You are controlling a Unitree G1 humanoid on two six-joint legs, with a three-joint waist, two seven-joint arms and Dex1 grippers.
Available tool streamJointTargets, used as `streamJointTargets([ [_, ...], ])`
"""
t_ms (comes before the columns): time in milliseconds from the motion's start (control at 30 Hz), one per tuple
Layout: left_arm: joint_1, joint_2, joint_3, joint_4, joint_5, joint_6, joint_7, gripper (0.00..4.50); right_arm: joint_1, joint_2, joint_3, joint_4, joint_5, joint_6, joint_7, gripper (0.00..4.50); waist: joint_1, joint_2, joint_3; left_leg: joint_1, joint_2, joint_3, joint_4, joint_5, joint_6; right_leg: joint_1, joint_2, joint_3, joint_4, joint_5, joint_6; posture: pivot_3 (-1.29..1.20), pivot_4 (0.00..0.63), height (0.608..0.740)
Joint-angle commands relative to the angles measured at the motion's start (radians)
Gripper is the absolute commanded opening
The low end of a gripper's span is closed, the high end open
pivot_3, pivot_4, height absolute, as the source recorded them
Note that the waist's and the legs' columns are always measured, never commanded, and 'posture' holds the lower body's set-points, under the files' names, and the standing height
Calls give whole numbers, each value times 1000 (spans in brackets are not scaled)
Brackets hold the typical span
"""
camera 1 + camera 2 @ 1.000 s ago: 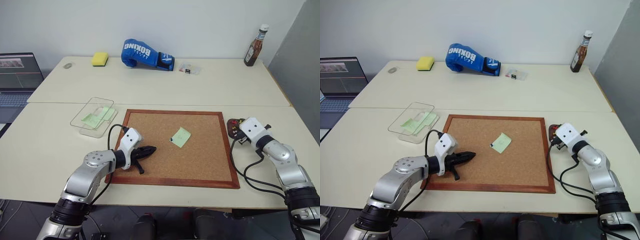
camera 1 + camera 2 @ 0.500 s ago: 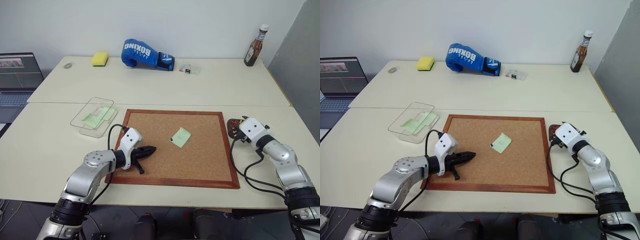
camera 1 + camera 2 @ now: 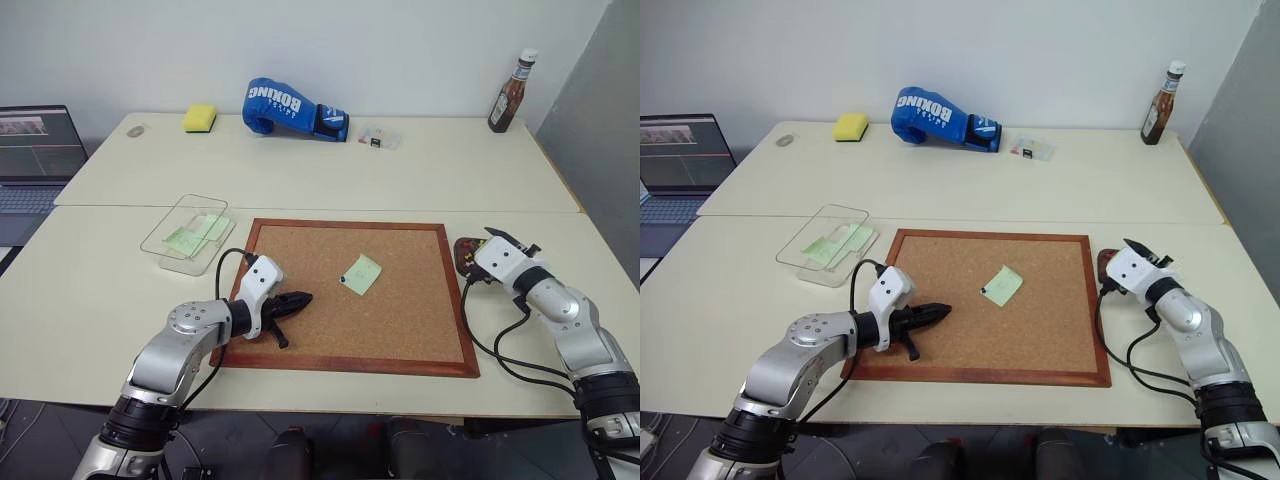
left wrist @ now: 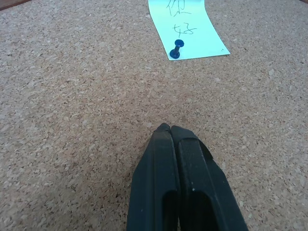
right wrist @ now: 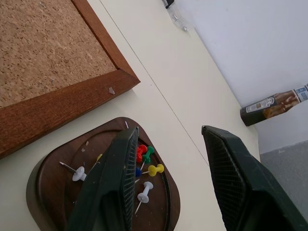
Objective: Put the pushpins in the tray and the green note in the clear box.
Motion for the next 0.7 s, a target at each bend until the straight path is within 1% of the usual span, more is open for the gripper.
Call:
streamJointTargets([
  [33, 12, 9, -14, 13, 12, 22, 0, 0, -15, -5, -16, -10, 11, -11, -8, 2234, 0, 0, 0, 0, 0, 0, 0, 0, 0, 0, 0, 0, 0, 0, 0, 0, 150, 740],
  [133, 11, 8, -14, 13, 13, 22, 1, 0, -10, 23, -37, -39, 85, 24, 35, 2234, 0, 0, 0, 0, 0, 0, 0, 0, 0, 0, 0, 0, 0, 0, 0, 0, 150, 740],
  [267, 14, 9, -14, 12, 12, 24, 1, 0, 20, 135, -71, -211, 399, 222, 209, 2234, -1, 0, 0, 0, 1, -1, 0, 0, 0, 0, 0, 0, 0, 0, 0, 0, 150, 740],
  [367, 14, 8, -13, 13, 12, 25, 2, 0, 37, 180, -37, -334, 504, 330, 276, 2234, 0, 0, 0, 0, 0, -2, 0, 0, 0, 0, 0, -1, 1, 0, 0, 0, 150, 740],
  [433, 13, 7, -13, 15, 11, 24, 2, 0, 42, 201, -9, -388, 535, 381, 296, 2234, 0, 0, 0, 0, 0, -2, 0, 0, 0, 0, 0, 0, 1, 0, 0, 0, 150, 740],
  [533, 11, 6, -11, 18, 10, 25, 3, 0, 43, 241, 78, -443, 536, 425, 318, 2234, 0, 0, 0, 0, 0, -2, 0, 0, 0, 0, 0, -1, 1, 0, 0, 0, 150, 740],
  [633, 9, 0, -5, 23, 6, 30, 8, 0, 21, 288, 170, -421, 500, 414, 330, 2234, 0, 0, 0, 0, 1, -3, 0, 0, 0, 0, 1, -2, 1, -2, 4, 0, 150, 740],
  [700, 9, -1, 0, 22, 1, 35, 10, 0, 1, 319, 208, -393, 492, 407, 338, 2234, 0, 0, 0, 0, 1, -3, 0, 0, 0, 0, 1, -2, 1, -2, 4, 0, 150, 740],
])
